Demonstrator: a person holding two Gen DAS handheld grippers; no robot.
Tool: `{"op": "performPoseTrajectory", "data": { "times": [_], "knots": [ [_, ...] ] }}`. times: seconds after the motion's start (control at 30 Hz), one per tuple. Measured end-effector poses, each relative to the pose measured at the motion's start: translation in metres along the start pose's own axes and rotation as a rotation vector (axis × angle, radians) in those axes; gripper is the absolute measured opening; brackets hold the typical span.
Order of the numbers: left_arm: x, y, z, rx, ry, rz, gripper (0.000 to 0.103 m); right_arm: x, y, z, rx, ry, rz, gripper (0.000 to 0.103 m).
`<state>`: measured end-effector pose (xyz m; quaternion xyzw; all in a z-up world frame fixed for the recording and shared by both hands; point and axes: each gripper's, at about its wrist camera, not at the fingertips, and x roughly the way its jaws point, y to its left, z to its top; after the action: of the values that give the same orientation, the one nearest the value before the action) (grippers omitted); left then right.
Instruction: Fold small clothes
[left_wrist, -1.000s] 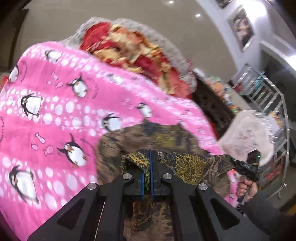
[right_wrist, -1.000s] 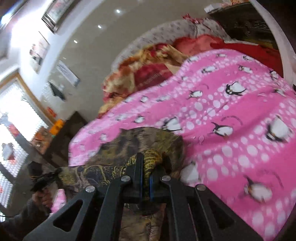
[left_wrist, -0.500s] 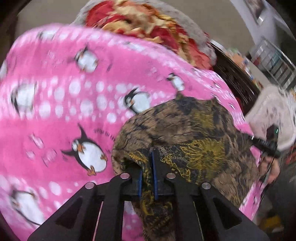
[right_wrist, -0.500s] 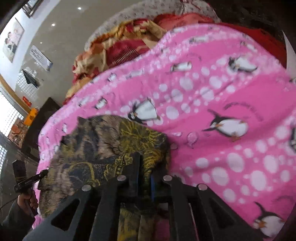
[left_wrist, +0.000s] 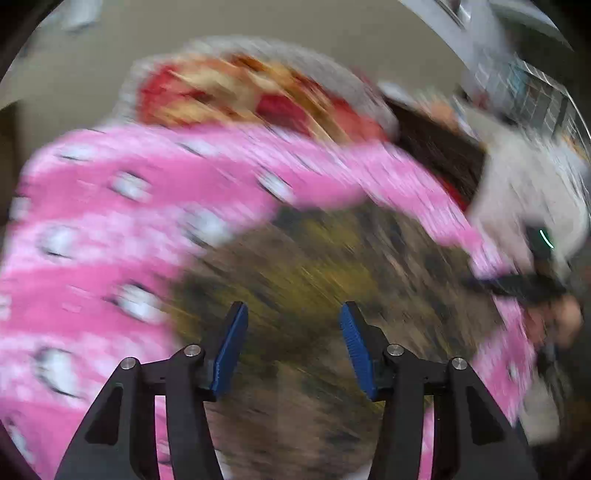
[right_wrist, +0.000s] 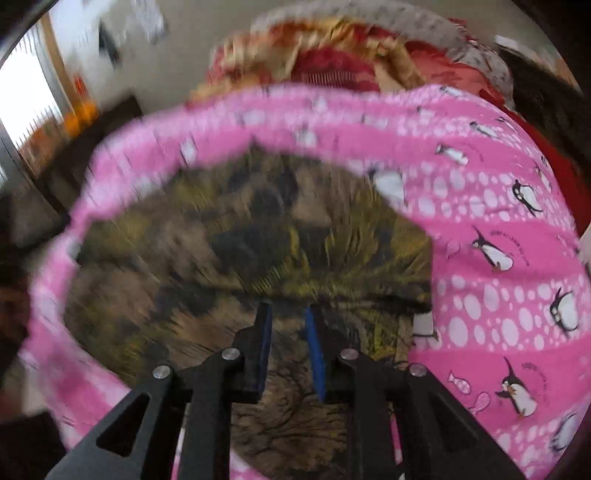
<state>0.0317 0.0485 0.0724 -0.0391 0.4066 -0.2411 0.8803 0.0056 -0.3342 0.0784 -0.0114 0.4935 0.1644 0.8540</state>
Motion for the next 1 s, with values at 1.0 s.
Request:
{"op": "performPoseTrajectory", "data": {
  "times": [1.0],
  "knots": [
    [0.076,0.054,0.033,-0.297,-0.130,0.224,0.020,0.081,-0.056,0.074,0.323,-0.201,-0.101,0.051]
  ]
}}
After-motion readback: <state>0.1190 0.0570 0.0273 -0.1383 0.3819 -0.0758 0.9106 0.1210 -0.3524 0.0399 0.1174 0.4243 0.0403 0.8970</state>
